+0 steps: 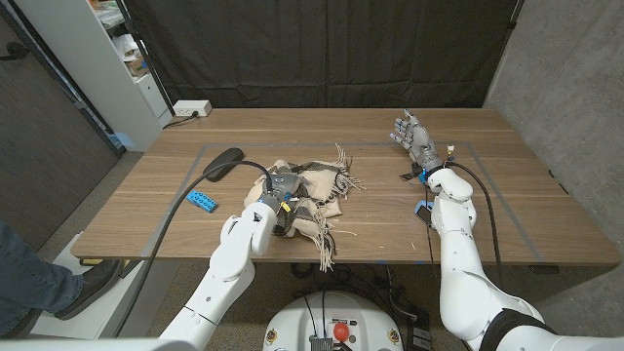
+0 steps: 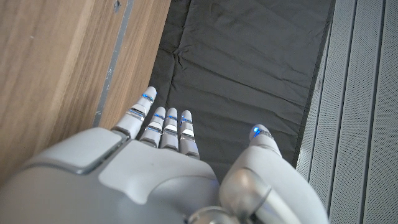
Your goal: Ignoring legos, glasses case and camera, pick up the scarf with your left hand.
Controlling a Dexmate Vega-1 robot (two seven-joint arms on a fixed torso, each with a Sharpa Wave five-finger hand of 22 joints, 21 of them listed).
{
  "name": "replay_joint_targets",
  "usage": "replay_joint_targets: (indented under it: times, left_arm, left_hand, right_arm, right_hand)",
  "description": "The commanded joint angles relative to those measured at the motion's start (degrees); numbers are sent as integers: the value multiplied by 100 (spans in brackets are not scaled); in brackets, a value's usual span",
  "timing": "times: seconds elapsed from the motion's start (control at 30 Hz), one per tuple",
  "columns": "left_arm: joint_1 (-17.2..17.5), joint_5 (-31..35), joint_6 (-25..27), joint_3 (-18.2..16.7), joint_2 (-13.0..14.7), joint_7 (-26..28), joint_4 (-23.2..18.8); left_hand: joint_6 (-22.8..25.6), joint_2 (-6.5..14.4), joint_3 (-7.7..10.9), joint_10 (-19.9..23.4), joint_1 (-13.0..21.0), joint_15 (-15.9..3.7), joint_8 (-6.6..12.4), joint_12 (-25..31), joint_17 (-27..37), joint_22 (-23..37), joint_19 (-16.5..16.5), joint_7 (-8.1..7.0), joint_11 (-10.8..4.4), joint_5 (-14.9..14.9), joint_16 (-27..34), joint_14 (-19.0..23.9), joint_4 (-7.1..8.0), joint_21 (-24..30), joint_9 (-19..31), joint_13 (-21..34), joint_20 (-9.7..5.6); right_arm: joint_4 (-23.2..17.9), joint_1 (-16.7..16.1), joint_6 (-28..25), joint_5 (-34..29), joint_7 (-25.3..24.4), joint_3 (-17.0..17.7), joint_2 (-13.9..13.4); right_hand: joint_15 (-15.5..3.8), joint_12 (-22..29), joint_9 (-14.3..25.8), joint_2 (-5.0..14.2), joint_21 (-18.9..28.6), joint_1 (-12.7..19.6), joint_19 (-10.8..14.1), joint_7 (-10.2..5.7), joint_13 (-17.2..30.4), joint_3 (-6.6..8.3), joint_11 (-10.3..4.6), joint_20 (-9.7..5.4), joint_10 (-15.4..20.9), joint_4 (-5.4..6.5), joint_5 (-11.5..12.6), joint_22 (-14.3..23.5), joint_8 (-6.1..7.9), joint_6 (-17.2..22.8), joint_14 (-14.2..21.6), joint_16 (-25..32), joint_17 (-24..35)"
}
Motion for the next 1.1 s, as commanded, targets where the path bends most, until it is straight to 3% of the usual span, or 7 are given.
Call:
replay_joint_targets:
  times: [0.03,0.53,0.67,0.73,0.77,1.0,1.1]
  left_arm:
    - [-26,-160,18,-17,-80,3,5]
    - [14,-478,-48,-176,-139,-127,-288]
    - [26,-436,-36,-196,-146,-114,-359]
    - [135,-7,217,-75,-253,465,-312]
    - [97,19,199,-71,-203,199,-390]
    - [120,-206,87,-183,-208,23,-548]
    - [129,-739,-54,-404,-312,3,-542]
  left_hand:
    - [759,27,-20,105,59,-1347,88,94,1722,268,2238,459,-91,29,239,1492,16,103,129,598,-1440]
    - [724,49,-5,58,34,-1366,199,198,1838,279,2079,472,-71,59,198,1493,25,276,341,901,-1423]
    - [747,39,-10,74,60,-1421,250,243,1920,287,2054,508,-56,66,250,1554,8,357,415,1007,-1458]
    - [774,40,-12,98,66,-1431,280,270,1956,293,2060,515,-65,71,272,1583,8,406,450,1057,-1503]
    - [784,12,-37,136,79,-1469,310,308,2034,311,2081,526,-49,69,343,1649,-3,483,496,1124,-1558]
    - [808,-18,-53,177,159,-1536,382,385,2194,377,2038,523,-73,79,440,1726,-28,678,615,1305,-1642]
    - [811,-19,-52,201,177,-1539,400,412,2228,398,1986,521,-70,85,444,1725,-27,725,649,1359,-1664]
  right_arm:
    - [-57,-28,-42,34,4,21,-1]
    - [-229,-63,-96,50,21,-4,19]
    - [-272,-76,-112,62,19,-8,28]
    - [-287,-85,-112,74,21,-7,34]
    - [-295,-90,-112,78,21,-8,36]
    - [-330,-120,-102,103,20,-11,48]
    - [-319,-119,-90,114,18,-12,50]
  right_hand:
    - [-10,-15,7,69,-16,17,32,-23,10,0,-37,25,31,-21,17,29,1,23,65,30,20]
    - [-7,-15,7,76,-12,22,40,-20,10,-3,-37,22,30,-28,17,29,1,25,72,32,24]
    - [-3,-15,8,78,-11,22,44,-20,10,-4,-37,22,32,-29,17,29,1,25,76,34,26]
    - [-4,-15,8,78,-12,22,43,-19,10,-5,-38,23,32,-29,16,29,1,24,75,34,27]
    - [-1,-15,8,79,-12,22,42,-19,10,-6,-34,24,32,-30,16,29,0,23,77,34,27]
    - [-7,-15,8,81,-11,23,46,-19,10,-8,-25,21,33,-32,16,30,0,24,79,35,29]
    - [-8,-14,8,82,-11,23,45,-20,11,-9,-25,22,34,-33,16,30,1,24,82,36,30]
